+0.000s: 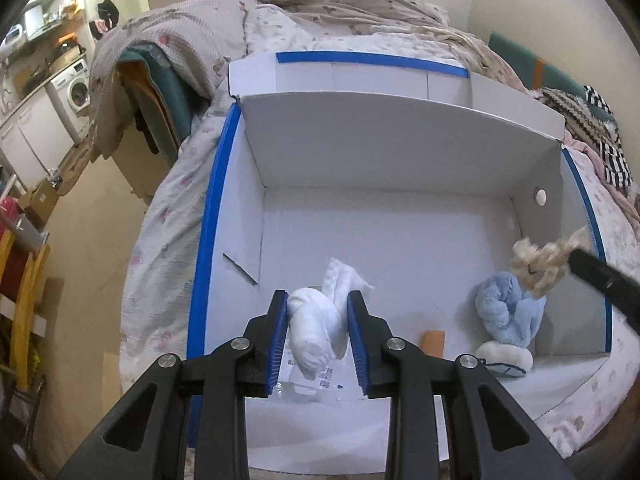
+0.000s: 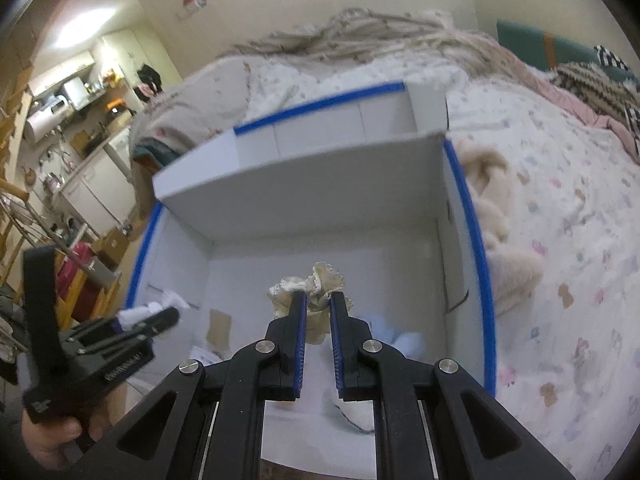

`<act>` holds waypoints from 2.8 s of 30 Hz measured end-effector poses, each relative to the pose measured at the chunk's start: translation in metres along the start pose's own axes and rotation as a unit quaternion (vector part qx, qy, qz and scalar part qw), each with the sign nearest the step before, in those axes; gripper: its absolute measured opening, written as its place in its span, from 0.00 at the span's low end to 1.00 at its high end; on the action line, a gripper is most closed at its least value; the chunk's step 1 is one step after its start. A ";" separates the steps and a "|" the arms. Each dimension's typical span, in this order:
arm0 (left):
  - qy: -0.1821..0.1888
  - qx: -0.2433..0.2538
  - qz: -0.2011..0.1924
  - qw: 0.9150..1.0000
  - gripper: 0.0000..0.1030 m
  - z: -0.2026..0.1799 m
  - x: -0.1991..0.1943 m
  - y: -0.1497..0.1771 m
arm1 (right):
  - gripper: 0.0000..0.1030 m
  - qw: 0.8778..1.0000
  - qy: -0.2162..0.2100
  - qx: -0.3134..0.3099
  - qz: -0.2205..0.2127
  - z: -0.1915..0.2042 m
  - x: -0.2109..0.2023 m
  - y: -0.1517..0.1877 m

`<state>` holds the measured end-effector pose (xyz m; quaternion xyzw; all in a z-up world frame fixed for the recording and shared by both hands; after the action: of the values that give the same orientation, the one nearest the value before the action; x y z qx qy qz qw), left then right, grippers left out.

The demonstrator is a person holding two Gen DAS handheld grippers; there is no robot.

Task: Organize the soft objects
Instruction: 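Open left gripper to drop the sock while right drops the scrunchie in box, then withdraw both open grippers out of the box toward the bed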

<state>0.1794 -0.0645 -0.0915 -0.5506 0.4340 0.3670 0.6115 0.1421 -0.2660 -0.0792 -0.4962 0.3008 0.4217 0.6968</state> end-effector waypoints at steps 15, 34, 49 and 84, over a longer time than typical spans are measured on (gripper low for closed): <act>0.002 0.008 0.031 0.999 0.33 -0.007 0.016 0.001 | 0.15 0.999 -0.001 0.018 0.041 -0.005 0.017 0.007; -0.022 0.016 -0.007 1.000 0.66 -0.009 -0.004 0.000 | 0.95 0.998 0.016 0.064 -0.018 -0.023 -0.004 -0.002; -0.026 0.003 -0.024 0.999 0.66 0.001 -0.015 0.004 | 0.95 0.996 -0.006 0.084 -0.004 -0.029 0.000 -0.002; -0.048 -0.060 -0.030 0.997 0.66 0.066 -0.062 0.073 | 0.95 0.996 0.051 0.069 -0.028 -0.034 -0.056 0.061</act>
<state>0.0987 0.0120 -0.0586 -0.5809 0.3650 0.3998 0.6079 0.0620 -0.3049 -0.0696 -0.4761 0.3504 0.3544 0.7245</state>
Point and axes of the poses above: each gripper's, at about its wrist camera, not at the fingertips, and x roughly the way its jaws point, z to its left, y to its underside, the point moved 3 cm from there along x, roughly the way its jaws point, and after that the axes turned 12 degrees about z, right-handed, at the moved point
